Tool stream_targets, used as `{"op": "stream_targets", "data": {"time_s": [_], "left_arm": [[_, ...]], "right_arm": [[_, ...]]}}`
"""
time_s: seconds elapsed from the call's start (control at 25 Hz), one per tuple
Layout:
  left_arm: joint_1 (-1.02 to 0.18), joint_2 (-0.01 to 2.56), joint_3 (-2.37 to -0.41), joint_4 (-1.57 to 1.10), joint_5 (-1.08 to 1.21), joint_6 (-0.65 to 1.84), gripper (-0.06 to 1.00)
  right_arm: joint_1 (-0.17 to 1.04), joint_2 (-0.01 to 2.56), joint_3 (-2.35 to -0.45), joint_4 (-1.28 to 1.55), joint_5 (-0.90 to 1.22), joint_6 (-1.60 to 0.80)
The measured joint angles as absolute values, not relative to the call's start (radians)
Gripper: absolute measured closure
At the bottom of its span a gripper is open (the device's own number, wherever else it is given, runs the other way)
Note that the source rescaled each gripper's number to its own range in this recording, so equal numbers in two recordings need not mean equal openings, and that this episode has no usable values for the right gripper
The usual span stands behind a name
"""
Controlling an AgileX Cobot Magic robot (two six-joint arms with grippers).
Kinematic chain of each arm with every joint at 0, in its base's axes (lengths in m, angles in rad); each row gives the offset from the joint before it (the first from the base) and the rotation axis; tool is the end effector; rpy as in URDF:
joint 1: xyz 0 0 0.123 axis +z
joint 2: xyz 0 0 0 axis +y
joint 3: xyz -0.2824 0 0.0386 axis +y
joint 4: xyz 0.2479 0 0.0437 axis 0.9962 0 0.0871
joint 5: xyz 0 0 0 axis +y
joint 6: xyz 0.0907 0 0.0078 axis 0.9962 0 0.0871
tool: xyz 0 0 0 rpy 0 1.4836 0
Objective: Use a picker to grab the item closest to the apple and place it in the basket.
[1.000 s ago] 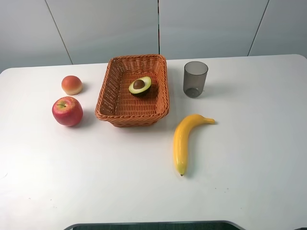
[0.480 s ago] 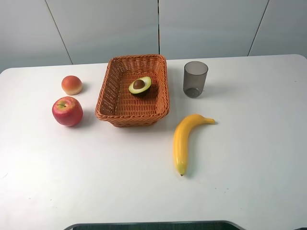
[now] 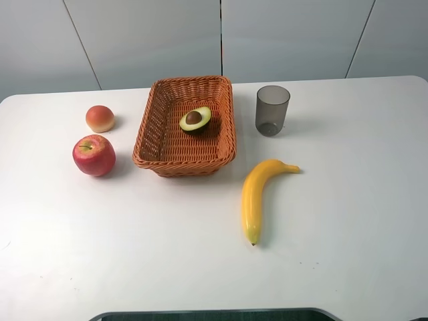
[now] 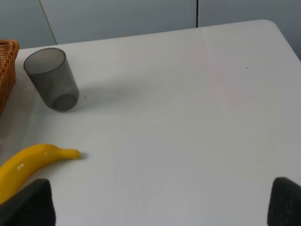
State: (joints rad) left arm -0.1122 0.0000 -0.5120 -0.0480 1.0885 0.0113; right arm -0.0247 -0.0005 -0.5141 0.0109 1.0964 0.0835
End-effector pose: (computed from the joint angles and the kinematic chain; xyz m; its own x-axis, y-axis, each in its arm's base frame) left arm -0.0078 -0.0030 0.2783 -0.4682 0.0417 -0.8826 0.1440 0.9891 -0.0297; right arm -0.0080 0.0011 0.2782 -0.4712 0.1000 -0.8763 0.0580 0.9949 0.0824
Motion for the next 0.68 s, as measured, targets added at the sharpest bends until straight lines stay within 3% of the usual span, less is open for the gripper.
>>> {"op": "stream_targets", "data": {"time_s": [0.68], "left_arm": [[-0.112,0.000,-0.512,-0.048,1.089,0.011,-0.06]], "right_arm": [[-0.025,-0.001,-0.514,0.011,1.096,0.083]]}}
